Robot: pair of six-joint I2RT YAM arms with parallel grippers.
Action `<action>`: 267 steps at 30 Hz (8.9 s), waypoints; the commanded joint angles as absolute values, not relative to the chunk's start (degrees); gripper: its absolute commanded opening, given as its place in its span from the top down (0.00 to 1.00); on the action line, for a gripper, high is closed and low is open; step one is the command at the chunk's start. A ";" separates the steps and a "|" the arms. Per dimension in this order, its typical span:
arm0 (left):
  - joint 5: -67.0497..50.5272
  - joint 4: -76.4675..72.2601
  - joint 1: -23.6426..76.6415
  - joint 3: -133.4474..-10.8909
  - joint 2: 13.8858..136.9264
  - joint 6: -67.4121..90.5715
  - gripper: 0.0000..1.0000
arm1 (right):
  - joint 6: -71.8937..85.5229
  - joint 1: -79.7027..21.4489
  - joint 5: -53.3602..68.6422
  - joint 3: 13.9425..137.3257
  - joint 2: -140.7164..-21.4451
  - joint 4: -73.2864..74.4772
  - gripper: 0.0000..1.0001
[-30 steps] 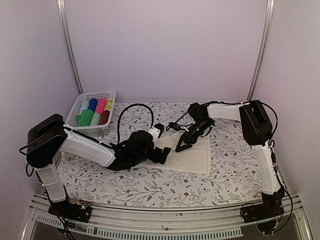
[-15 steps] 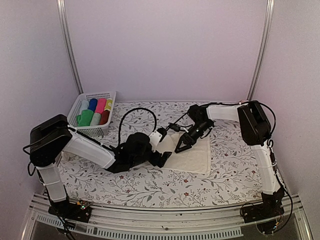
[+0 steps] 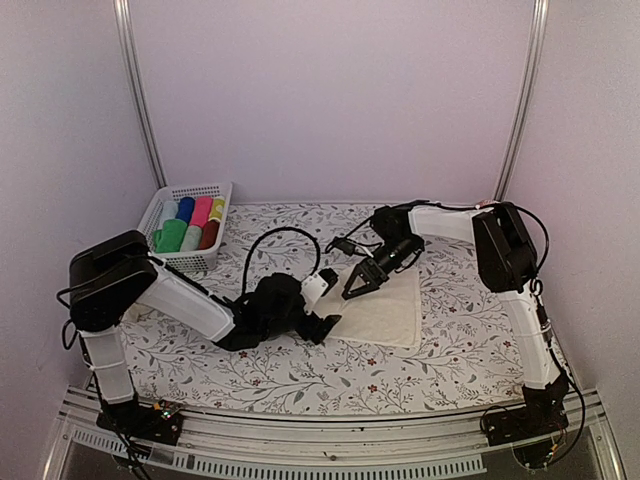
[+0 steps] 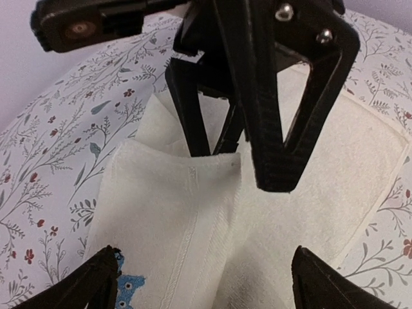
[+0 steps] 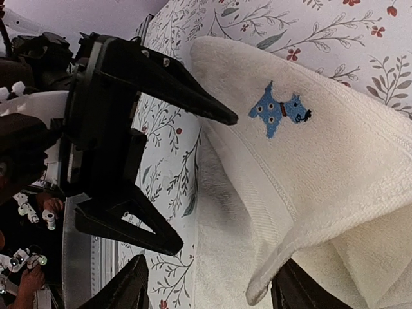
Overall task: Roll the towels
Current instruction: Flatten out the towel at the center of the board.
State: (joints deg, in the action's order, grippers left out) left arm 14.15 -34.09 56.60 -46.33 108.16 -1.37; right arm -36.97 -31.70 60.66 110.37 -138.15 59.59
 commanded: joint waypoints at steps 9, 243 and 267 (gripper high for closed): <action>18.71 -33.06 56.27 -53.12 116.51 -5.23 0.06 | -39.07 -32.06 65.40 111.36 -140.50 61.26 0.35; 30.87 -49.71 57.63 -50.13 115.16 2.30 1.00 | -44.79 -26.75 70.60 106.17 -136.11 59.85 0.13; -4.09 -57.23 44.30 -31.73 97.18 25.97 1.00 | -35.39 -13.73 32.29 97.31 -124.25 47.60 0.08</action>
State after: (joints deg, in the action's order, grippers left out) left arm 3.75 -54.33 45.98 -33.01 98.50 20.25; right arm -38.26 -15.14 38.37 97.69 -125.82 50.41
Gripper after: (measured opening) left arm 0.004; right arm 0.924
